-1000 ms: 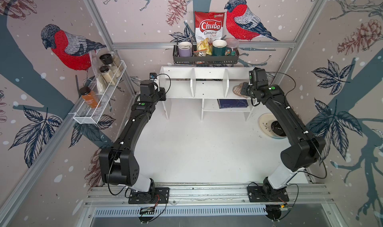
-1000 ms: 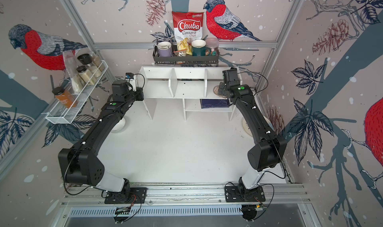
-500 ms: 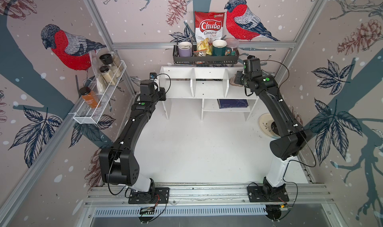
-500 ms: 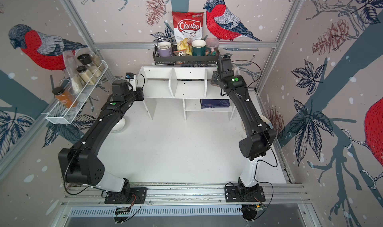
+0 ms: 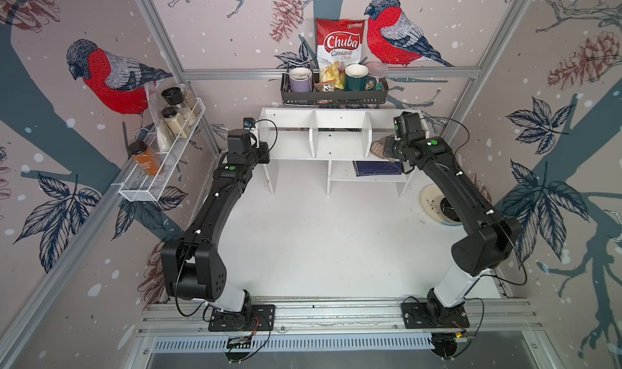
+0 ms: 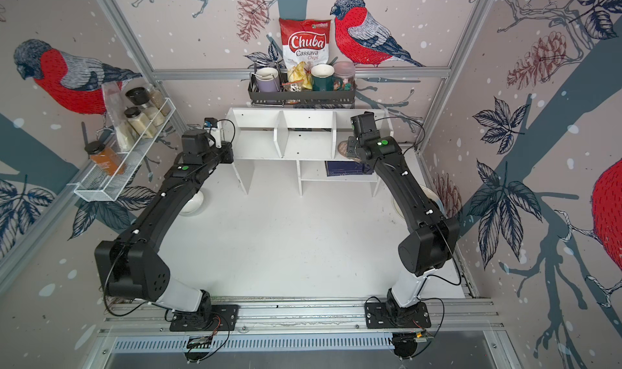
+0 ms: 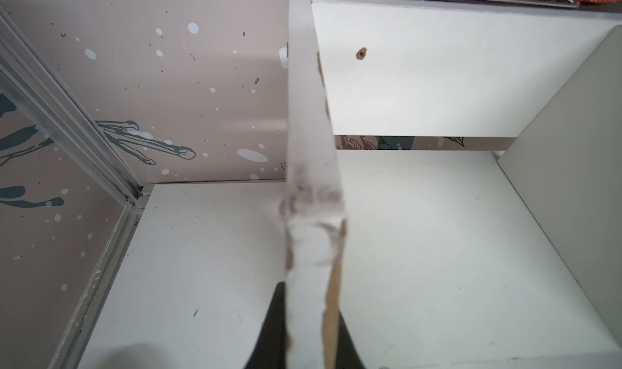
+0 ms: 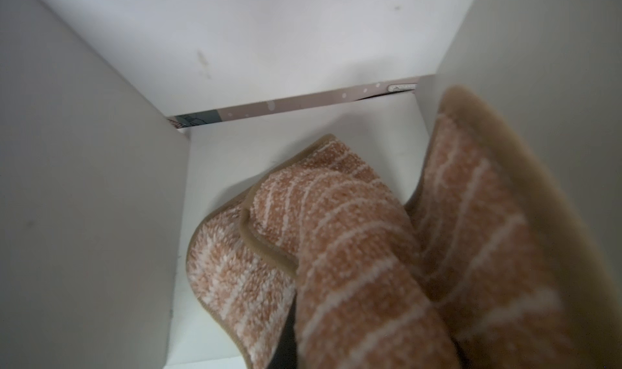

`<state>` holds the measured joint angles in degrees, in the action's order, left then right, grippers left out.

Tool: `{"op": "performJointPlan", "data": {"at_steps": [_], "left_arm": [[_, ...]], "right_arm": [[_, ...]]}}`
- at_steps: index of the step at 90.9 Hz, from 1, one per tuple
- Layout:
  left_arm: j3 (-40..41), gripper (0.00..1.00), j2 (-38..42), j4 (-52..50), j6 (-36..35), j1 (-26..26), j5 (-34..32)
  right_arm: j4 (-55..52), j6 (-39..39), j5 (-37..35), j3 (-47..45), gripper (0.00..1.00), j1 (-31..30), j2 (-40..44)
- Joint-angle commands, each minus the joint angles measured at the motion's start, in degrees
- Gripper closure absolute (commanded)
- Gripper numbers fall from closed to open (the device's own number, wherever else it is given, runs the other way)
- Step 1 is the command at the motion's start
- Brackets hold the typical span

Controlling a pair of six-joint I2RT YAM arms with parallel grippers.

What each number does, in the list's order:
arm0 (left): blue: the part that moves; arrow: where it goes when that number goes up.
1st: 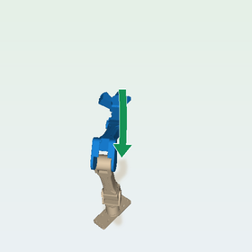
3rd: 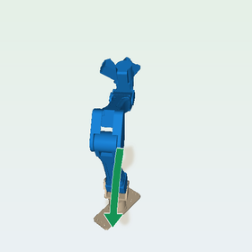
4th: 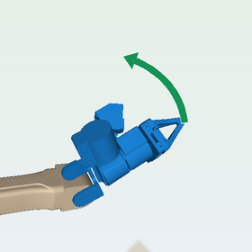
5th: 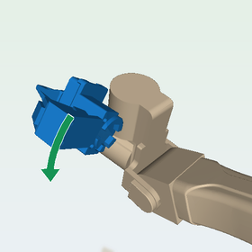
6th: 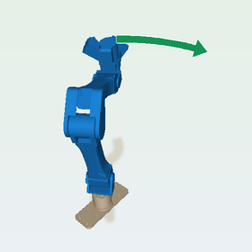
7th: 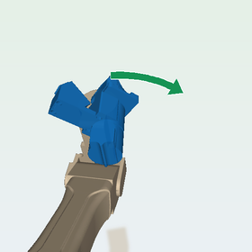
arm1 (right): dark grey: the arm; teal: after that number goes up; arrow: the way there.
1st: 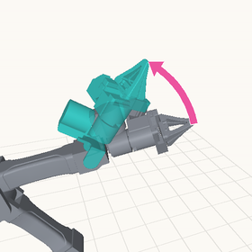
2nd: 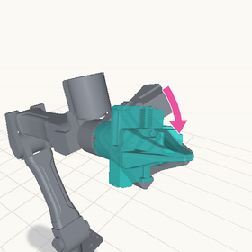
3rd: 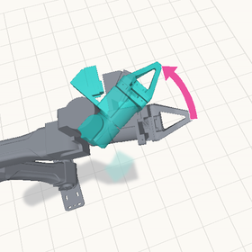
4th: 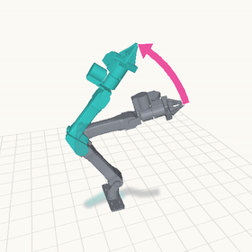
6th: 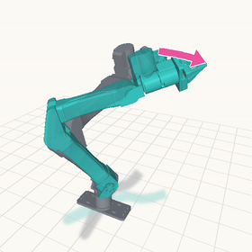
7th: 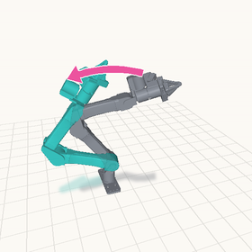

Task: Wipe the bookshelf clean with a cloth
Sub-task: Wipe the dust from the shelf.

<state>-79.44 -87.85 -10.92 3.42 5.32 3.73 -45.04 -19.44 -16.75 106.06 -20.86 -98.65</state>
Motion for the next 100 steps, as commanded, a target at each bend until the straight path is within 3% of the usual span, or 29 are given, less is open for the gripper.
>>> {"op": "performJointPlan", "data": {"at_steps": [1, 7, 14, 23, 46, 58, 69, 78, 91, 100], "left_arm": [[0.5, 1.00, -0.7, -12.1, 2.6, 0.8, 10.3], [0.4, 1.00, -0.4, -12.5, 2.5, 0.8, 10.1], [0.5, 1.00, 0.2, -12.6, 2.4, 0.8, 9.8], [0.5, 1.00, 0.3, -12.8, 2.4, 0.8, 10.2], [1.2, 1.00, 1.3, -13.2, 2.8, 0.8, 11.6], [1.4, 1.00, 1.3, -13.6, 2.7, 0.7, 12.2], [1.4, 1.00, 1.0, -13.9, 2.8, 0.7, 12.9], [1.2, 1.00, 0.9, -14.3, 2.4, 0.7, 12.9], [1.4, 1.00, 0.8, -14.8, 2.0, 0.7, 13.0], [1.3, 1.00, 0.8, -15.1, 1.8, 0.7, 13.4]], "right_arm": [[-0.9, 1.5, -2.1, 1.2, 0.62, 0.6, 1.9], [-2.2, 1.9, -1.1, 2.9, 0.39, 0.6, 3.1], [-3.2, 2.3, -2.2, 4.1, 0.31, -0.1, 4.6], [-5.3, 2.4, -4.1, 5.3, 0.28, -0.3, 4.9], [-4.9, 1.6, -3.8, 2.1, 0.35, -0.3, 2.3], [-4.4, 0.6, -3.0, 3.2, 0.43, -0.1, -0.6], [-6.0, -0.4, -1.1, 10.5, 0.80, 1.1, -5.9], [-8.8, -0.3, 1.2, 21.0, 0.99, 1.4, -11.6], [-12.1, 0.8, 2.3, 36.7, 1.00, 0.4, -18.4], [-11.4, 1.4, 0.8, 39.6, 1.00, 0.6, -19.1]]}}
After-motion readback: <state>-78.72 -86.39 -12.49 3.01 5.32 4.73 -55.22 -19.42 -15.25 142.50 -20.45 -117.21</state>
